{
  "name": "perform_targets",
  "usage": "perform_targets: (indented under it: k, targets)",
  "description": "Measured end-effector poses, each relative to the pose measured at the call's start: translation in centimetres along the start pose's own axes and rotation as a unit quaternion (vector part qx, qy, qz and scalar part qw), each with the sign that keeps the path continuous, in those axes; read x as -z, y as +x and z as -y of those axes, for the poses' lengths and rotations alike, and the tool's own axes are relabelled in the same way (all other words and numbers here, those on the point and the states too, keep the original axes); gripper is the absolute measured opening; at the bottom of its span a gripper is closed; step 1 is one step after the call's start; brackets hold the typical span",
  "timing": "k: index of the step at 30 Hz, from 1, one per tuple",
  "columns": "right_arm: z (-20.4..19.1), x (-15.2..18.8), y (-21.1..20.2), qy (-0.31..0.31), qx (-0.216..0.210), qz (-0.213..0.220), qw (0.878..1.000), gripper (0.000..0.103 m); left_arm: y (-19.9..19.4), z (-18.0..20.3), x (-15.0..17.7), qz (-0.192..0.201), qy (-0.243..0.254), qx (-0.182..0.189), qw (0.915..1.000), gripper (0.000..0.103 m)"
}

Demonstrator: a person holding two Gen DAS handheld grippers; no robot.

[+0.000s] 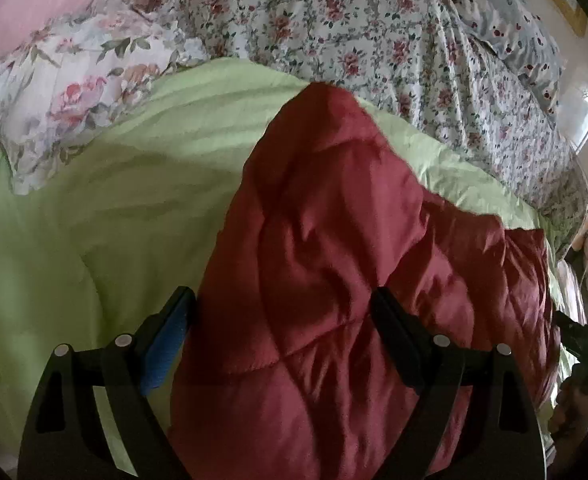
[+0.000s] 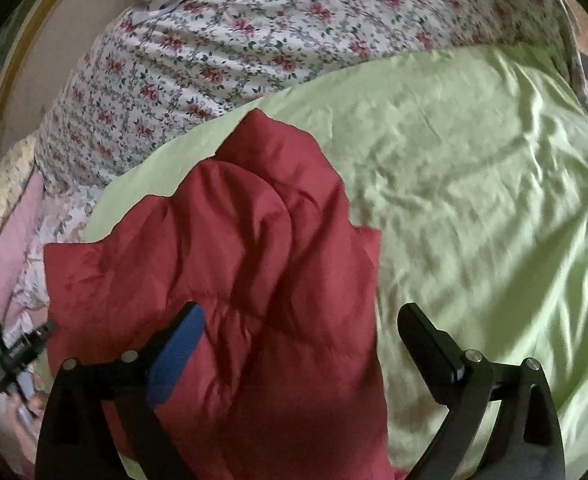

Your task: Fold large clothes

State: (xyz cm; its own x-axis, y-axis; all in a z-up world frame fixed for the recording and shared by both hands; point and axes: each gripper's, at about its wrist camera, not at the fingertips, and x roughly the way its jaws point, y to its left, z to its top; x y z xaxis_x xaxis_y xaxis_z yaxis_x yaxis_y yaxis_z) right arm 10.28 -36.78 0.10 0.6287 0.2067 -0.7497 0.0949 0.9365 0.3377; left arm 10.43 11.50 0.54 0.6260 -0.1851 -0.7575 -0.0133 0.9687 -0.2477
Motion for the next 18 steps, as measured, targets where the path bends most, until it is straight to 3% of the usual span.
perform_targets:
  k: [7, 13, 16, 18]
  targets:
    - [-1.3, -1.7, 2.0, -0.023, 0.01, -0.009, 1.0, 0.099, 1.4, 1.2, -0.8, -0.007, 0.015, -0.002, 0.9999, 0.09]
    - [-1.7, -2.0, 2.6, -0.032, -0.003, -0.008, 0.999, 0.1, 2.5, 3.0, -0.2, -0.018, 0.059, -0.012, 0.998, 0.088]
    - [-2.1, -1.8, 2.8, -0.043, -0.009, -0.01, 0.999, 0.095, 2.8, 3.7, 0.2, -0.018, 0.083, -0.023, 0.9962, 0.068]
    - [-2.5, -1.6, 2.8, -0.052, -0.003, -0.011, 0.999, 0.083, 2.8, 3.7, 0.2, -0.016, 0.089, -0.023, 0.9956, 0.057]
